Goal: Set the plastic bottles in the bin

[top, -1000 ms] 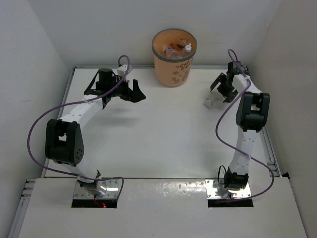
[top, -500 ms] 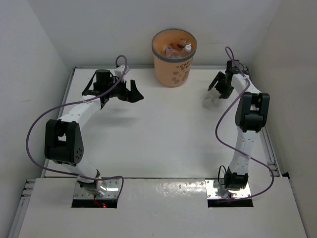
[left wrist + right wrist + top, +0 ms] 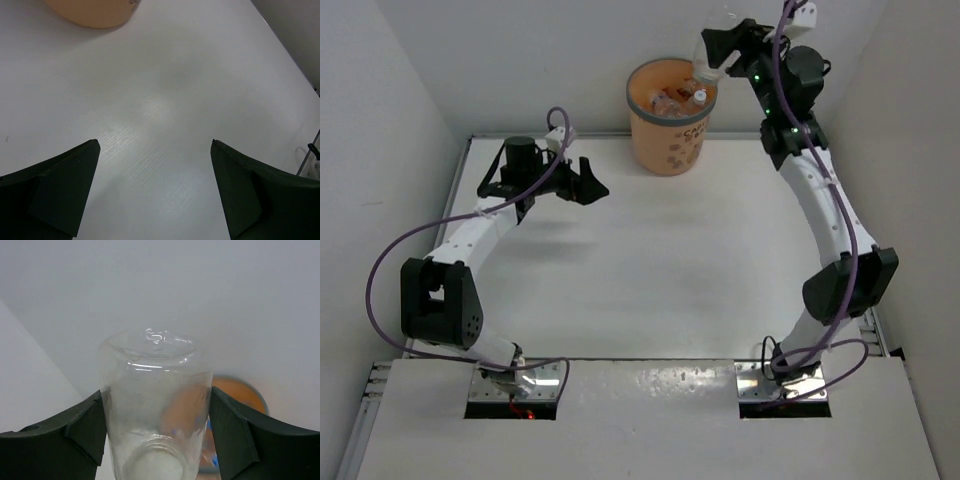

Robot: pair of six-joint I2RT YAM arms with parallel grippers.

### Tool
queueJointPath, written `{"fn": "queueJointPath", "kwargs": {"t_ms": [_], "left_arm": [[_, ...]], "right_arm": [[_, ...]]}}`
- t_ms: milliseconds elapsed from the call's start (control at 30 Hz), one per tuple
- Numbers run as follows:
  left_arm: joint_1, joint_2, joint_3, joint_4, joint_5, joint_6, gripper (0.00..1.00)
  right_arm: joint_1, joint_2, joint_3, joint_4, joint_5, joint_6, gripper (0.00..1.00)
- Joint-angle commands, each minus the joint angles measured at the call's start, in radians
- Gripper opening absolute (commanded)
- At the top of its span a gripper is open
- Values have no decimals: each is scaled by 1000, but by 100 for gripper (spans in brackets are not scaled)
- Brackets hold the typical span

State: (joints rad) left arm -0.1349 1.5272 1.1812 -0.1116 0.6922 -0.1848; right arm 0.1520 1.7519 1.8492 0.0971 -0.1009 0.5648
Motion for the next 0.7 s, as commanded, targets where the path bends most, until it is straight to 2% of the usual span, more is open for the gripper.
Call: {"fn": "queueJointPath", "kwargs": {"t_ms": [0, 67, 100, 167, 333, 433, 667], "left_arm": [[9, -55, -26, 32, 20, -2, 100], [9, -65, -35, 32, 20, -2, 100], [9, -65, -44, 41, 20, -2, 100], [9, -65, -45, 41, 20, -2, 100], [9, -65, -45, 50, 10, -2, 100], [18, -65, -54, 50, 10, 7, 100], [27, -65, -63, 50, 10, 16, 100]], "right_arm": [[93, -28, -77, 398, 135, -189, 0], [127, -20, -97, 459, 184, -238, 0], [142, -12, -107, 565, 196, -247, 0], [165, 32, -110, 619, 239, -293, 0], [215, 141, -156, 1005, 260, -396, 0], [238, 169, -185, 1079, 274, -422, 0], [254, 72, -318, 1061, 257, -368, 0]]}}
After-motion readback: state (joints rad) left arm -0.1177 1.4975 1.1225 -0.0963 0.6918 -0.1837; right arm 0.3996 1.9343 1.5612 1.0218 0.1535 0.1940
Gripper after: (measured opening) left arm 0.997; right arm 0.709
